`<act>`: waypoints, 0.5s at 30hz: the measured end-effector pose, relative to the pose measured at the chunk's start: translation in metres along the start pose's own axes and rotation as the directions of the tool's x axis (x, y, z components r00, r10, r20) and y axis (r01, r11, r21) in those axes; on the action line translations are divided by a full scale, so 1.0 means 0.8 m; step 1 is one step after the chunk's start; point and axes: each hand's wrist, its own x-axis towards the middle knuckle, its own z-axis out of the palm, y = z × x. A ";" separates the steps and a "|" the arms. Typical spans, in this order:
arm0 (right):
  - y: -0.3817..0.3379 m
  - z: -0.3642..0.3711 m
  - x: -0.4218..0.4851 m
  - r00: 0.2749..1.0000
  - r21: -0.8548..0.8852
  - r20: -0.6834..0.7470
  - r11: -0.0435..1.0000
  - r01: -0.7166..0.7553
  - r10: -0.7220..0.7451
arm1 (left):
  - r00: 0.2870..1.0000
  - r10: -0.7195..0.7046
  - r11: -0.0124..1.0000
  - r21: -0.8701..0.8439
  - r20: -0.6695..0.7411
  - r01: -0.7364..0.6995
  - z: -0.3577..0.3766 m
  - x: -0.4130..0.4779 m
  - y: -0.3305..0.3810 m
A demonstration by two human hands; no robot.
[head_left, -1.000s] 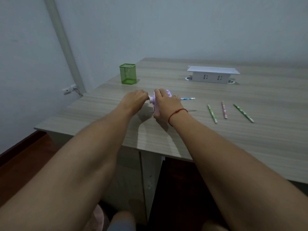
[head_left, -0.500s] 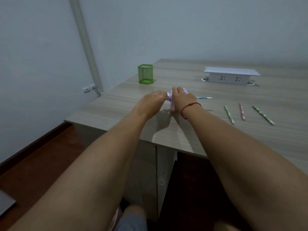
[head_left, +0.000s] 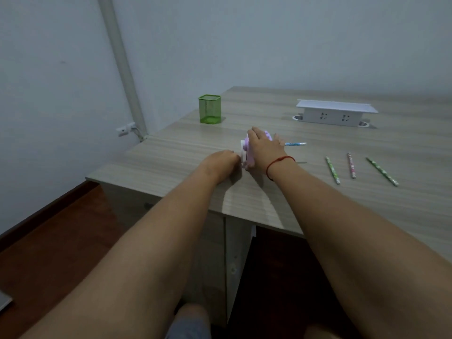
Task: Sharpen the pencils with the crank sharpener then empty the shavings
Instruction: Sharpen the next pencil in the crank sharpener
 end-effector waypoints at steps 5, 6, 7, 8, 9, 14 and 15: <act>0.005 -0.003 -0.001 0.998 0.029 0.011 0.998 0.056 -0.056 | 0.998 -0.050 0.995 0.084 0.030 0.047 -0.006 0.029 -0.005; 0.006 -0.004 -0.001 0.999 0.029 0.004 0.998 0.052 -0.052 | 0.998 -0.054 0.993 0.103 0.027 0.051 -0.011 0.037 -0.006; 0.006 -0.005 -0.001 0.999 0.022 -0.004 0.999 0.047 -0.047 | 0.999 -0.046 0.991 0.124 0.018 0.044 -0.017 0.045 -0.009; 0.005 -0.006 -0.001 0.999 0.013 -0.003 0.999 0.040 -0.040 | 1.000 -0.025 0.987 0.158 0.011 0.023 -0.021 0.052 -0.011; 0.004 -0.007 0.000 0.999 0.007 0.005 0.999 0.031 -0.031 | 1.000 0.003 0.980 0.197 0.004 -0.004 -0.024 0.055 -0.014; 0.001 -0.014 0.002 0.999 -0.046 0.045 0.998 0.033 -0.030 | 0.996 0.069 0.951 0.305 -0.058 -0.048 -0.012 0.052 -0.020; 0.002 -0.016 0.000 0.998 -0.046 0.058 0.998 0.039 -0.036 | 0.995 0.060 0.954 0.298 -0.079 -0.034 -0.019 0.054 -0.017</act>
